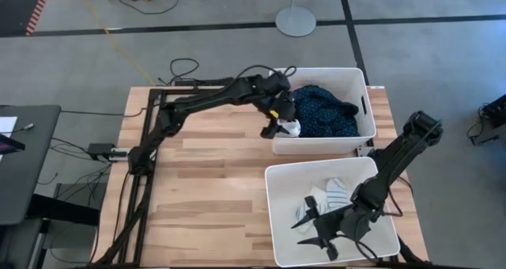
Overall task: Sort clothes
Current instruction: Put the white socks into the top white laundry bin
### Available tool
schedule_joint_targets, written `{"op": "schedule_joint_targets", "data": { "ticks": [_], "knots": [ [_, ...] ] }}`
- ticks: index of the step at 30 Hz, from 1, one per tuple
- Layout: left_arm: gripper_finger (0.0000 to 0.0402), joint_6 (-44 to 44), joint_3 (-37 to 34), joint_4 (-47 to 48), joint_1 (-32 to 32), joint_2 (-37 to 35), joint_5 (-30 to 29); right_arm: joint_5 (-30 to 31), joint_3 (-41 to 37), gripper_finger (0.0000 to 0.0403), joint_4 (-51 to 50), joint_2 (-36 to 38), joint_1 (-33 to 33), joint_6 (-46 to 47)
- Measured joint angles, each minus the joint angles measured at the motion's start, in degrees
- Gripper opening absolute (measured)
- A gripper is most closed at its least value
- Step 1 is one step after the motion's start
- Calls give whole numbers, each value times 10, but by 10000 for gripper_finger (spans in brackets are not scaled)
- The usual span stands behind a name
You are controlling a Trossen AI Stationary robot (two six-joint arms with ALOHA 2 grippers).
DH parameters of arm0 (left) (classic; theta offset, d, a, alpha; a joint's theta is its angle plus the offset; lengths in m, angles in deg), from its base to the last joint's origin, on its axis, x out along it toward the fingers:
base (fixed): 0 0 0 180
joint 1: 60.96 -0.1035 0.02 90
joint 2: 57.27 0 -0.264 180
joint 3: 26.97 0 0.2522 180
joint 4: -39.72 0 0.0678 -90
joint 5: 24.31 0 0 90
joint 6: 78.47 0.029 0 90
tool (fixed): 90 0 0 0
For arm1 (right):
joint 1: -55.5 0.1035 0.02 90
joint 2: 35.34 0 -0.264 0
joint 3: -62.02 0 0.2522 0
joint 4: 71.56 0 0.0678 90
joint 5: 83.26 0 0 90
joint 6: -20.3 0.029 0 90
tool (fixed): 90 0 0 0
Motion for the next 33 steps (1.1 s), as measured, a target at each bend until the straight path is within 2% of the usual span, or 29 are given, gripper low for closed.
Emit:
{"op": "schedule_joint_targets", "data": {
  "ticks": [5,8,10,13,15,21,33],
  "knots": [
    [238,-9,16,-8,0,22,-14,0,0,228,1,-4,0,13],
    [215,15,16,3,2,22,-1,0,0,228,1,-3,0,13],
    [170,29,16,9,4,22,3,0,0,228,1,-3,0,13],
    [58,71,15,27,7,18,16,0,0,228,0,-3,0,12],
    [18,84,15,34,6,18,37,0,0,228,0,-3,0,11],
    [1,88,13,34,7,-1,39,0,0,228,0,-3,0,10],
    [0,71,14,19,34,-126,47,0,0,228,1,-2,0,-13]
  ]
}}
